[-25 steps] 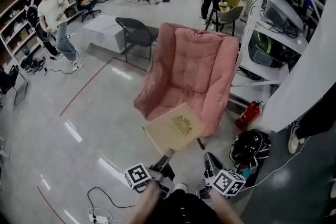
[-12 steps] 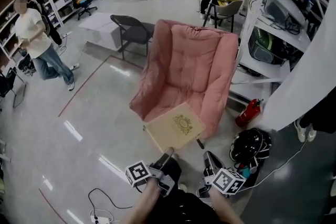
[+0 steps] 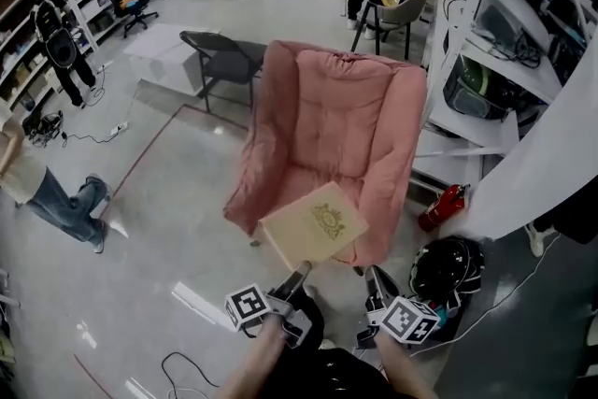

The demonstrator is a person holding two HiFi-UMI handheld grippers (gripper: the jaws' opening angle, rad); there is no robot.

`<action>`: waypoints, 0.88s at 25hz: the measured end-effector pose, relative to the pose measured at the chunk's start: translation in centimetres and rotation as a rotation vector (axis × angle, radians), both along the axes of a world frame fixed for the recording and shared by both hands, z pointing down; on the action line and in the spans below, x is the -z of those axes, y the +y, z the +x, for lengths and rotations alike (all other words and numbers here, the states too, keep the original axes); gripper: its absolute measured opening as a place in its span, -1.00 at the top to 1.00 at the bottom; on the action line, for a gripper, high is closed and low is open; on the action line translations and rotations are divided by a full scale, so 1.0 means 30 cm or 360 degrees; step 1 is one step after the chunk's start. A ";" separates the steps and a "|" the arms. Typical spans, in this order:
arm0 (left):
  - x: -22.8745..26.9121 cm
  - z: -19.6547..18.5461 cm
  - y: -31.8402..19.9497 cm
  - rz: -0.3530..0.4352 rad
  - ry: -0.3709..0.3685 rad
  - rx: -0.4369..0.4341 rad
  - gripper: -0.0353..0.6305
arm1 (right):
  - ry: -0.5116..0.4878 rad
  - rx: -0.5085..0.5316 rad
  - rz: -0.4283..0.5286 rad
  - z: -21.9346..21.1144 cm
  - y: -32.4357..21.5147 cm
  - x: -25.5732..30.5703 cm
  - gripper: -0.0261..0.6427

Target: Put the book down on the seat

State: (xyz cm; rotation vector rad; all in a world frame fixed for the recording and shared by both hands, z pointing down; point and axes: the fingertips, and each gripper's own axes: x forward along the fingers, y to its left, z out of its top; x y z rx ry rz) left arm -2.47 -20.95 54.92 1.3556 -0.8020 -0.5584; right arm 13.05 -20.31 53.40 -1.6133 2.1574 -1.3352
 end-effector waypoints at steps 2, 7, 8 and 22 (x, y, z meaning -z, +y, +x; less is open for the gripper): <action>-0.006 -0.002 -0.046 -0.0001 0.0001 -0.0013 0.18 | 0.0015 -0.0019 -0.0004 0.004 -0.041 0.000 0.89; -0.060 -0.026 -0.151 -0.0001 0.0000 -0.0075 0.18 | 0.0018 -0.0052 -0.0002 -0.022 -0.149 -0.005 0.89; -0.066 -0.034 -0.179 -0.0003 -0.0003 -0.0091 0.18 | 0.0024 -0.0059 0.0001 -0.030 -0.179 -0.004 0.89; -0.252 -0.053 -0.495 -0.0080 -0.0019 -0.0191 0.18 | -0.0011 -0.0109 -0.0045 -0.089 -0.527 -0.111 0.89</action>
